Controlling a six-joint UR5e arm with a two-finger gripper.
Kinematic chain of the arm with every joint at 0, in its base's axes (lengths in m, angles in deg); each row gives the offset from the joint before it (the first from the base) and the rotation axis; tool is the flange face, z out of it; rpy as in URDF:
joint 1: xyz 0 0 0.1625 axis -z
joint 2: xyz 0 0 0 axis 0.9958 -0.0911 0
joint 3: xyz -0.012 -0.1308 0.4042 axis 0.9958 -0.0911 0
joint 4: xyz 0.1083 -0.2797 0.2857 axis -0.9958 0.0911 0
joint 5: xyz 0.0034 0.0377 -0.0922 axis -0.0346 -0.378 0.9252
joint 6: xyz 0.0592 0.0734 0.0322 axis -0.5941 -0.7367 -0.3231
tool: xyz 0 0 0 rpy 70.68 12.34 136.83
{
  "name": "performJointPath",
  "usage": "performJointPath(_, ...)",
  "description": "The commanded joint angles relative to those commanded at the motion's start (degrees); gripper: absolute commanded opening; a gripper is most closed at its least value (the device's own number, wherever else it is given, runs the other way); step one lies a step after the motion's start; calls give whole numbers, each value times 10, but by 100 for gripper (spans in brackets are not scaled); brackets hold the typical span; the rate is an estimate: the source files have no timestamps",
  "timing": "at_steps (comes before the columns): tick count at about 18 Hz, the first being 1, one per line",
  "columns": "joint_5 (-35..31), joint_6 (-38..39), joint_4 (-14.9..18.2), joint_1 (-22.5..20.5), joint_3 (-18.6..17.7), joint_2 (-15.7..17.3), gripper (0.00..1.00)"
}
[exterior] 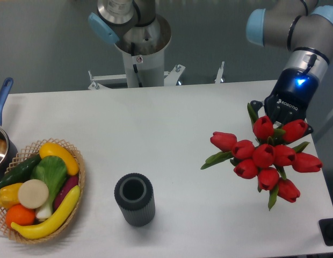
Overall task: Insert the flowers into the vase
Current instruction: 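Carry the red tulip bouquet with the gripper toward the black vase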
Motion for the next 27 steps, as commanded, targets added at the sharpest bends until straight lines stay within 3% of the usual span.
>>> performJointPath(2,0,0,-14,4,-6,0,6)
performJointPath(15,2,-4,-20,34,-5,-5,6)
performJointPath(19,54,-5,-60,43,-5,-21,6)
performJointPath(27,135,-4,-61,74,-8,-8,6)
